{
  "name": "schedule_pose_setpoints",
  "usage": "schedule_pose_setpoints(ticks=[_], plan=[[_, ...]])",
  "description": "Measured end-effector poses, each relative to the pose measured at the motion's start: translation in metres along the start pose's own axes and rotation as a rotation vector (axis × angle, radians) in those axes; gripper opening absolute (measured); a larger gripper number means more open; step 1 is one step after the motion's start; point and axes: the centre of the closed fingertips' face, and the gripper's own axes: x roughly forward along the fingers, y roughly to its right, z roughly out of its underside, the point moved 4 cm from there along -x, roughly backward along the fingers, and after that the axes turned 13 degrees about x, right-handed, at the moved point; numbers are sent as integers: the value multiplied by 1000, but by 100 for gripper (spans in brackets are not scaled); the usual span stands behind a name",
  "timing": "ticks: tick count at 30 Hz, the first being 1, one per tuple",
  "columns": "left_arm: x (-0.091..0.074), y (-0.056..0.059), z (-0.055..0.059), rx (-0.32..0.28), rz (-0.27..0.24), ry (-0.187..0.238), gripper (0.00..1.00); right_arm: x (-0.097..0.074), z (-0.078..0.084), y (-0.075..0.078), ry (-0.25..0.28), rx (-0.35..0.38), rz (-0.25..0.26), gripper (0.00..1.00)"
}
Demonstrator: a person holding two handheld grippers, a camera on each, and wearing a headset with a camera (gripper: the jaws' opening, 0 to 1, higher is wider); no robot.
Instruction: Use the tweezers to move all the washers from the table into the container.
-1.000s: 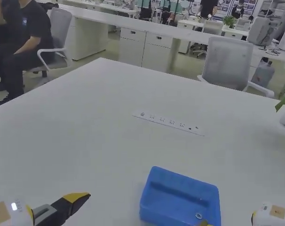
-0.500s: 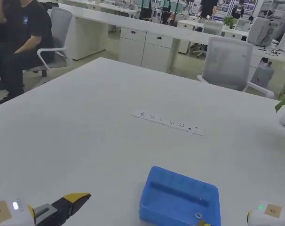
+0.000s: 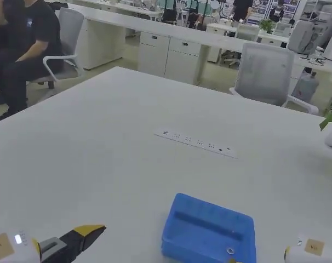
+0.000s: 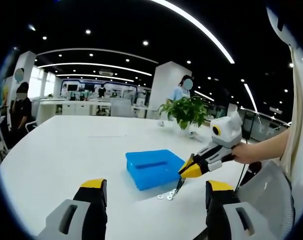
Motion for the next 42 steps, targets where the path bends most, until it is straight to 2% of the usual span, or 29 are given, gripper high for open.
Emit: schedule_pose_setpoints(ticks=[9, 14, 16, 18, 20, 24, 30, 34, 38, 42], plan=[[0, 1, 1, 6, 3, -9, 81, 7, -1, -2, -36, -81, 4, 3], [0, 1, 2, 11, 5, -18, 80, 8, -1, 2, -41, -41, 8, 2], [0, 1, 2, 9, 5, -18, 79, 7, -2, 5, -28, -16, 20, 1], [0, 1, 2, 10, 5, -17, 80, 7, -2, 5, -11, 52, 13, 1], [0, 1, 2, 9, 7, -17, 80, 4, -3, 7, 8, 63, 14, 1], [0, 1, 2, 9, 7, -17, 80, -6, -18, 7, 88, 148, -10, 1], [0, 2, 2, 10, 13, -15, 80, -21, -40, 9, 153, 168, -22, 1], [1, 3, 3, 13, 16, -17, 80, -28, -52, 13, 188, 160, -10, 2], [1, 3, 2, 14, 16, -13, 80, -30, -62, 26, 218, 171, 18, 2], [0, 3, 2, 21, 13, -14, 80, -28, -66, 44, 226, 179, 70, 2]])
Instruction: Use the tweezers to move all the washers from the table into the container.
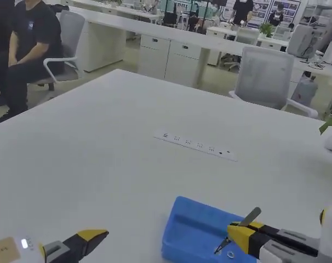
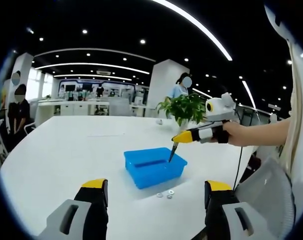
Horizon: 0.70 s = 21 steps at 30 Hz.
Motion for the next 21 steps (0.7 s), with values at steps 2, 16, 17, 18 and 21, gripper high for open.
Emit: schedule_pose_setpoints(ticks=[2, 16, 17, 18, 21], plan=[[0, 0, 0, 3, -4, 2, 80, 4, -2, 7, 1, 4, 19, 2], [-2, -1, 0, 6, -15, -3, 80, 25, 13, 43, -82, 19, 110, 2], [-2, -1, 0, 8, -15, -3, 80, 27, 14, 44, -85, 25, 106, 2], [-2, -1, 0, 9, -16, -5, 80, 28, 15, 44, -86, 26, 105, 2], [-2, -1, 0, 9, -13, -7, 80, 32, 19, 46, -106, 30, 107, 2]])
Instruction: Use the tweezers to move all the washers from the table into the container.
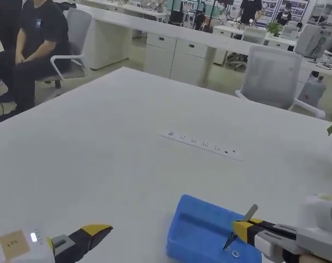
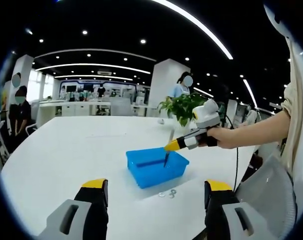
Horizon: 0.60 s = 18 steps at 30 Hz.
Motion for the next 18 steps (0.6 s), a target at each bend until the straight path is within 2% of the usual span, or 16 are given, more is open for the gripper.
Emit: schedule_pose_setpoints(ticks=[9, 18], plan=[[0, 0, 1, 0, 2, -7, 79, 6, 5, 3, -20, -10, 1, 2], [1, 0, 1, 0, 4, -8, 79, 7, 6, 1, -19, -31, -3, 3]])
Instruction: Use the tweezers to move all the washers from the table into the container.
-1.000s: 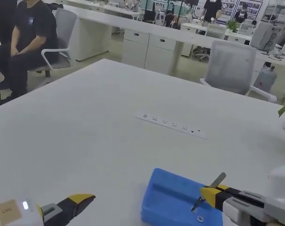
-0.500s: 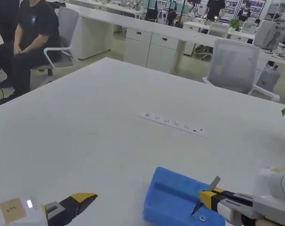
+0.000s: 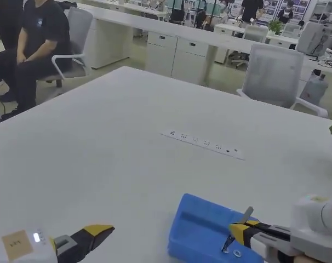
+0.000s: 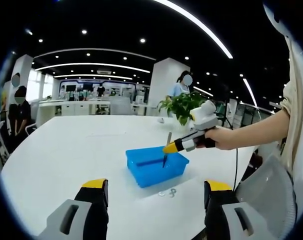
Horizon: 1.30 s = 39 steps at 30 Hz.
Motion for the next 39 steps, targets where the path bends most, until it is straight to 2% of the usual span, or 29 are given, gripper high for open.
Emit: schedule_pose_setpoints(ticks=[7, 22, 30, 39], plan=[[0, 0, 0, 1, -3, -1, 79, -6, -4, -2, 28, 2, -5, 3], [1, 1, 0, 2, 5, 0, 79, -37, -18, -23, 129, 28, -40, 3], [0, 0, -1, 2, 4, 7, 79, -48, -13, -37, 161, 20, -60, 3], [0, 2, -1, 7, 9, 2, 79, -56, -12, -52, 187, 35, -110, 3]])
